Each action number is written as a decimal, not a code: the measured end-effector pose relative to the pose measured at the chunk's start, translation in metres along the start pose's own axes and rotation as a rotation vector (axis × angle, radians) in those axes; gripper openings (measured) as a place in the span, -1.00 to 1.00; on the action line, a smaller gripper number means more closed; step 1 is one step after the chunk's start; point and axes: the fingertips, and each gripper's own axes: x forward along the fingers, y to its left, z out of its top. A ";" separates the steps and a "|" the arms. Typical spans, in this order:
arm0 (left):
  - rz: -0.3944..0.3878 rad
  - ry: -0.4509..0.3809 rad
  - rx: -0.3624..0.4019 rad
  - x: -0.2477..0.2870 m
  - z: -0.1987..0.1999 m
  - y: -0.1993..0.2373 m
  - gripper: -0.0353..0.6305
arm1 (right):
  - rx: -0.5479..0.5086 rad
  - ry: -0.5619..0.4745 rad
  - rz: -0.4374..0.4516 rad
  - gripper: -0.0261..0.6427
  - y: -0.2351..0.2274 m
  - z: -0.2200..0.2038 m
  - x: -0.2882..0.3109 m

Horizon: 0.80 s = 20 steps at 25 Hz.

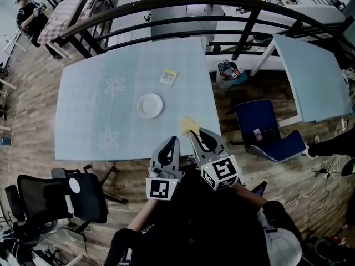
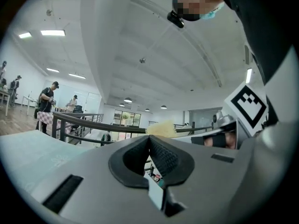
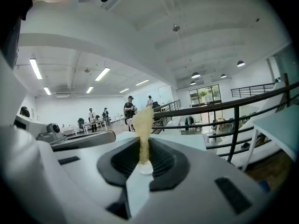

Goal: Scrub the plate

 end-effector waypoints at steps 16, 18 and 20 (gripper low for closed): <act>0.080 0.004 -0.018 0.002 -0.007 0.010 -0.86 | -0.014 0.002 0.066 -0.77 -0.003 -0.001 0.007; 0.092 -0.001 -0.015 -0.002 -0.010 0.011 -0.86 | -0.018 0.012 0.084 -0.77 0.001 -0.006 0.006; 0.102 0.000 -0.018 -0.004 -0.012 0.012 -0.86 | -0.028 0.023 0.103 -0.77 0.005 -0.008 0.007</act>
